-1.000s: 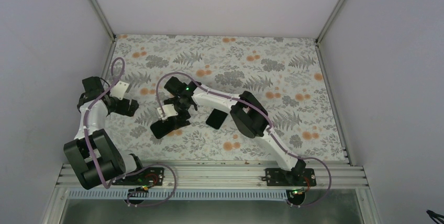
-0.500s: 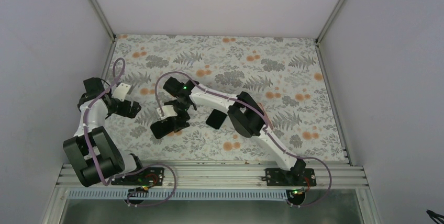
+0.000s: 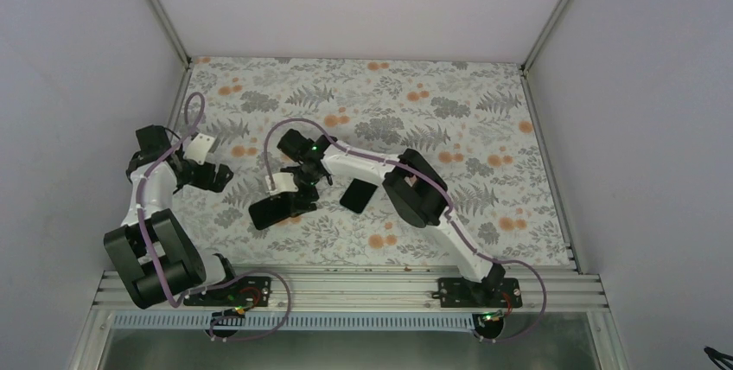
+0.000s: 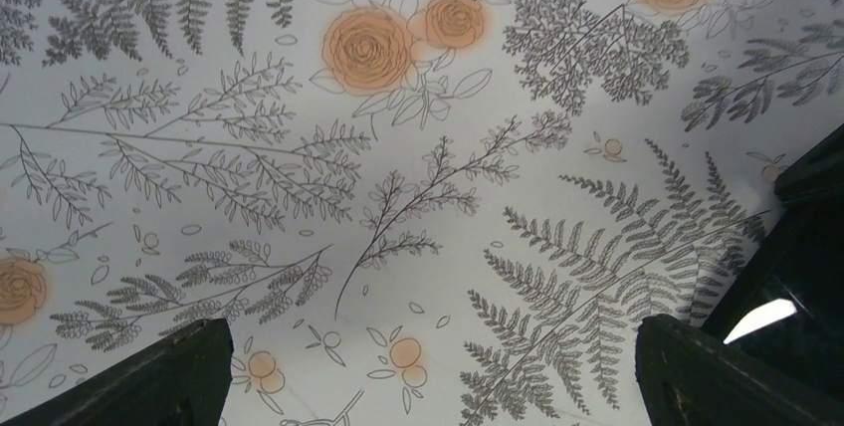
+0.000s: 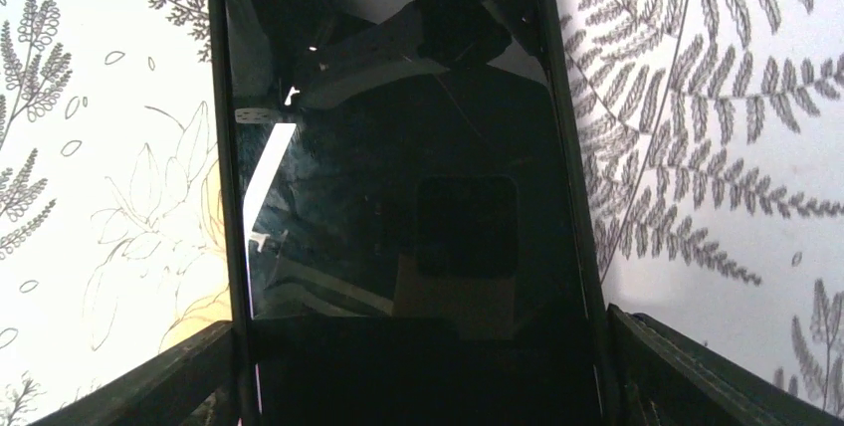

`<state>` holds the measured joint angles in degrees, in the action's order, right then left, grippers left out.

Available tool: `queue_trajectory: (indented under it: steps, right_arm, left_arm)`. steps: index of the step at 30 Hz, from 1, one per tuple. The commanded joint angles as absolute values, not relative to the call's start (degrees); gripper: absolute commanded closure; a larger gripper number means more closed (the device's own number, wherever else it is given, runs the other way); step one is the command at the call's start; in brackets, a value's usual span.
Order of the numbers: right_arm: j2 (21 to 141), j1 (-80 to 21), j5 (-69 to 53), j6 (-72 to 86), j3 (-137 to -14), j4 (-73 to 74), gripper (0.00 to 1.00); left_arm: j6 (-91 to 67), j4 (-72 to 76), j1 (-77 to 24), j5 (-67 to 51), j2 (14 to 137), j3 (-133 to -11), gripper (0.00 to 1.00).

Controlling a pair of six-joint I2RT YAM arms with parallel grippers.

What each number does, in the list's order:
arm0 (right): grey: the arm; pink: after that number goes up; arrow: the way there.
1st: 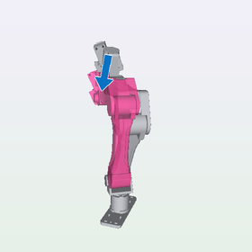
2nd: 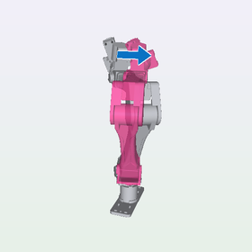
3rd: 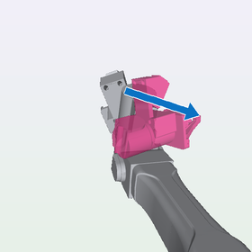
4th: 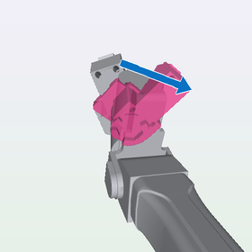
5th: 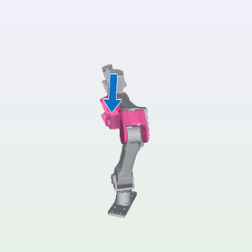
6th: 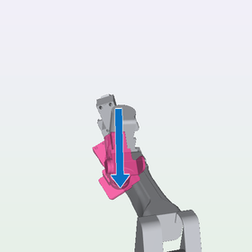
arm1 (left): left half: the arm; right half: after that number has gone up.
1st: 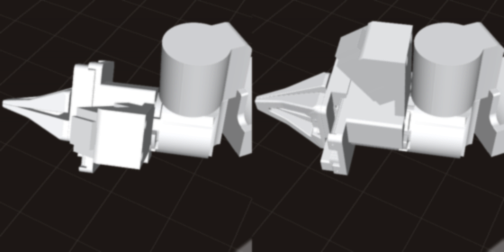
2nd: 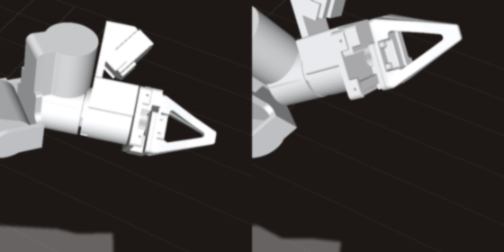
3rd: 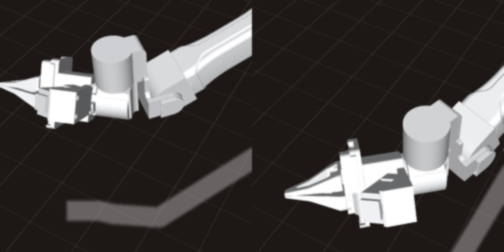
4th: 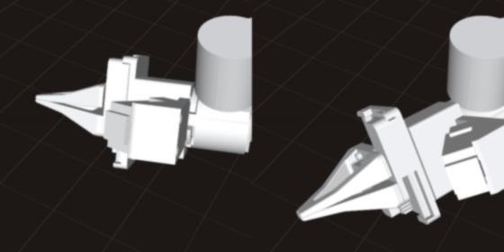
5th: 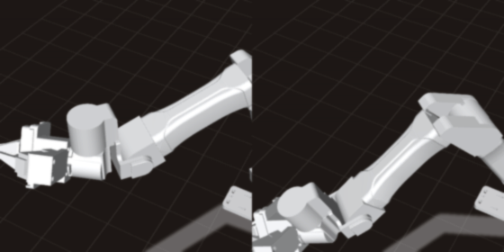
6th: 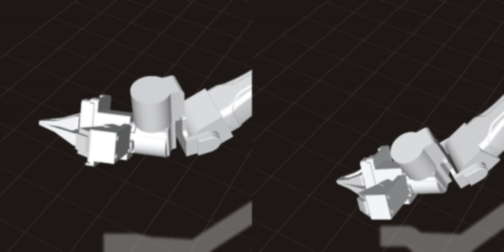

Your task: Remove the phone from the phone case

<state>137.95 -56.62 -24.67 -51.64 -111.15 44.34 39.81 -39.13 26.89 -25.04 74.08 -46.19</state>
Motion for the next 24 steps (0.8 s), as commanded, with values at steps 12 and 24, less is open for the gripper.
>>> queue_trajectory:
  steps: [12, 24]
  right_arm:
    - [124.2, -53.6, -20.1, -37.5, -94.1, 32.5, 0.20]
    - [115.9, -51.0, -17.1, -35.5, -91.5, 28.0, 0.17]
  left_arm:
    - [37.8, -44.0, 25.2, -43.8, 80.0, -53.8, 0.00]
    - [37.1, -53.1, 14.5, -57.8, 98.0, -65.3, 0.00]
